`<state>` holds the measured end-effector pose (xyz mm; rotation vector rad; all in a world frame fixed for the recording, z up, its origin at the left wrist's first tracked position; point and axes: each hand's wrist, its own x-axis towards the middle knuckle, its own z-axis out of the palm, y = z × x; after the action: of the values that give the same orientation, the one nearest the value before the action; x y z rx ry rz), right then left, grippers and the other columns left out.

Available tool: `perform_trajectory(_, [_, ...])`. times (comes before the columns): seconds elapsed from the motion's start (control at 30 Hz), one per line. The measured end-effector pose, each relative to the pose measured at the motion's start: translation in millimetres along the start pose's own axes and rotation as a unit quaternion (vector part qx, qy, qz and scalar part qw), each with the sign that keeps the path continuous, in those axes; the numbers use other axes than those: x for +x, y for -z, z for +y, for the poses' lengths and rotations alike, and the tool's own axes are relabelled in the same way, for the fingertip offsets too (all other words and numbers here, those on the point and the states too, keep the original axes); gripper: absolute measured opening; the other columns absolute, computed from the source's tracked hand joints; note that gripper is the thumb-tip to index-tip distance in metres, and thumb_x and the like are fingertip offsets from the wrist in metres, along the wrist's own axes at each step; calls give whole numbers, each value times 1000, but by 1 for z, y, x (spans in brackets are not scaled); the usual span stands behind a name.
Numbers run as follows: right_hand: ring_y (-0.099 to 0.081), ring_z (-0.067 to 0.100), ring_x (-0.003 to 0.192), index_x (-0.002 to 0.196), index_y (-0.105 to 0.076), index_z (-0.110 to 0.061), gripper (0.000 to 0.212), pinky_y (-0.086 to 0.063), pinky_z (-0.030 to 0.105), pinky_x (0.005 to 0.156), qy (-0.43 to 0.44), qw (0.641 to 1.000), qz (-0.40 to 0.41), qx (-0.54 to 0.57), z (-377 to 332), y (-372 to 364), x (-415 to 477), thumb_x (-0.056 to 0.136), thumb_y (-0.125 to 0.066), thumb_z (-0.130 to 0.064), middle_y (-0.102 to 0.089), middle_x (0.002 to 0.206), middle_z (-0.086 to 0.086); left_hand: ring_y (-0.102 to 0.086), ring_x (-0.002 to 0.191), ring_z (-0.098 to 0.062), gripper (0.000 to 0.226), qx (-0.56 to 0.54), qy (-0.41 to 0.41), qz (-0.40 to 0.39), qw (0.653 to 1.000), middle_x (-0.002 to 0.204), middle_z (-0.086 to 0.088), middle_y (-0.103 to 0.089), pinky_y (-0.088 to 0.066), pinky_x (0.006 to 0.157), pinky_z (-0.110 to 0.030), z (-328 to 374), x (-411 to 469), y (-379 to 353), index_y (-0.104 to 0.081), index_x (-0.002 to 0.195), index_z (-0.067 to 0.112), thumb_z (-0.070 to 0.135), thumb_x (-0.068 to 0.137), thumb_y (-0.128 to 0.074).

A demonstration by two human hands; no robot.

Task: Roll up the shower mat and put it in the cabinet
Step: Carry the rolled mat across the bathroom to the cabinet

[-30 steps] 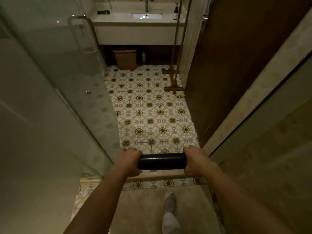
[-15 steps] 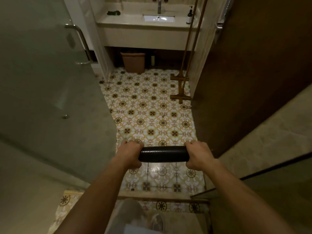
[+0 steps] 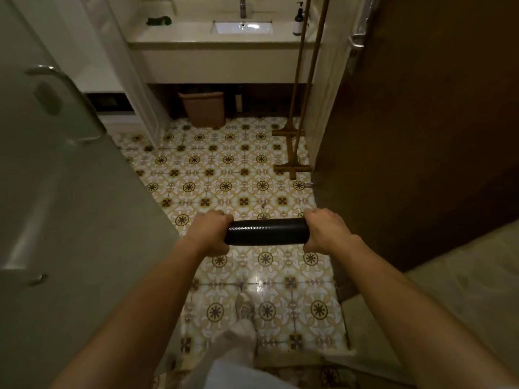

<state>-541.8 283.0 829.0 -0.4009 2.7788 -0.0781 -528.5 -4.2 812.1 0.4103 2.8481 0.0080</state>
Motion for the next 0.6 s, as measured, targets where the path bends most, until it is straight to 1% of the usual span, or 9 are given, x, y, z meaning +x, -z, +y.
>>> perform_trajectory(0.1, [-58,24,96,114,-53,-19,63,-54,38,80,-8,1000,-7,4,2,17,64,62,-84,-37,-60,107,5,-54,89,-19,44,-1,3,-2,1000,94,2,-58,-42,80,-36,-33,57,12,-56,106,29,32,64,-69])
perform_trajectory(0.2, [-58,24,95,113,-53,-21,64,-55,39,81,-8,1000,-16,11,0,37,120,60,-86,-36,-59,106,4,-55,91,-19,44,-3,-2,-10,1000,96,2,-59,-44,83,-37,-63,106,28,-56,107,29,32,65,-70])
perform_trajectory(0.3, [-59,23,93,110,-53,-23,62,-56,40,80,-14,999,-24,23,-1,57,173,59,-86,-35,-58,104,2,-54,87,-19,43,-4,8,-18,1000,92,2,-56,-43,75,-35,-93,150,45,-57,106,27,33,65,-69])
perform_trajectory(0.4, [-59,23,93,110,-53,-23,61,-57,41,80,-14,999,-24,26,-1,77,215,59,-86,-36,-59,103,2,-52,81,-17,42,-7,12,-19,1000,84,5,-50,-38,69,-32,-114,183,63,-58,102,28,35,63,-70])
perform_trajectory(0.5, [-60,23,95,110,-54,-23,63,-57,41,81,-8,1000,-22,11,0,94,256,58,-87,-38,-59,104,2,-47,77,-15,41,-1,26,-14,1000,82,7,-49,-37,70,-32,-133,215,73,-58,101,28,35,62,-71])
perform_trajectory(0.6, [-59,24,96,111,-54,-23,66,-56,43,82,3,1000,-28,4,5,108,303,57,-88,-40,-59,105,3,-49,80,-16,42,-20,47,-26,998,88,5,-54,-39,72,-32,-151,251,80,-56,103,29,32,63,-71])
